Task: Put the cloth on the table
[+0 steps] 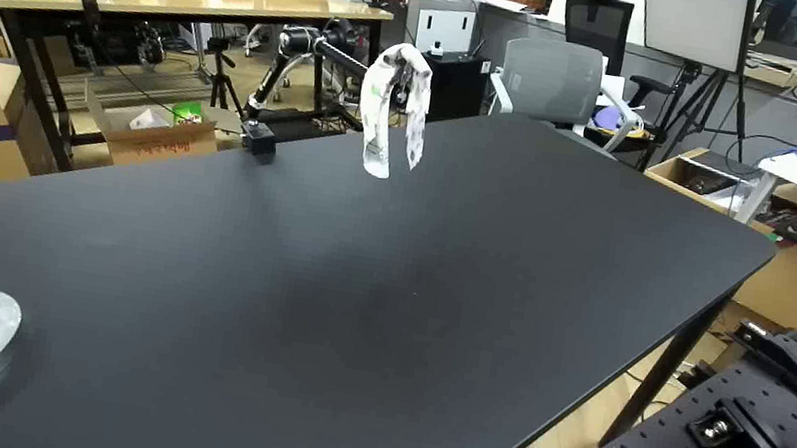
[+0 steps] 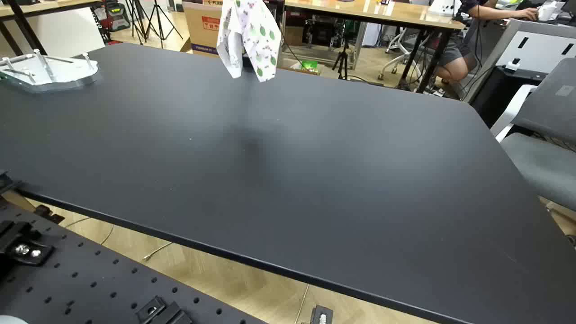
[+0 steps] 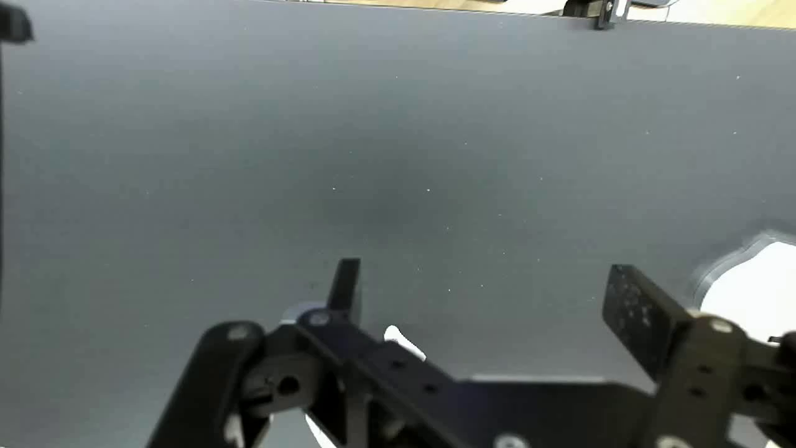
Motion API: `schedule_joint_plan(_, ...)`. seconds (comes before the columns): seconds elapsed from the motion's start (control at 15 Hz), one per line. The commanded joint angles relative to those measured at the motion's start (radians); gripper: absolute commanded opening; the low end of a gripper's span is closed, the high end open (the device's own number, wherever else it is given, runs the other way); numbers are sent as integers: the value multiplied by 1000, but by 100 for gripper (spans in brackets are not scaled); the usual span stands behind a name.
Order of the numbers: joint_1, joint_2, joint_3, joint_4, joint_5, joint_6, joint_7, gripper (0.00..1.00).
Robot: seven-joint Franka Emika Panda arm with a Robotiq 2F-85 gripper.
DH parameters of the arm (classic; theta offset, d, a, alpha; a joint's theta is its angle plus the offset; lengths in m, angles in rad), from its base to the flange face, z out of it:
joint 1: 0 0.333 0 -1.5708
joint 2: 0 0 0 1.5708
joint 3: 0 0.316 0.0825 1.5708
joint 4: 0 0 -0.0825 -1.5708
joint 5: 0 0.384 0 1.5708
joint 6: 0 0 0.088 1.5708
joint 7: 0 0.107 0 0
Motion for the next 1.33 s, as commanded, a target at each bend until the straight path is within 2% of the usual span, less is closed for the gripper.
schedule_joint_plan(0.0,4,2,-3,3,-2,-2,3,100)
schedule_joint_plan(0.73,4,1,-3,3,-2,-2,3,100)
schedule_joint_plan(1.0,-73,18,24,-45,-103,203,76,100)
schedule_joint_plan(1.27,-148,123,27,-78,-233,427,105,100)
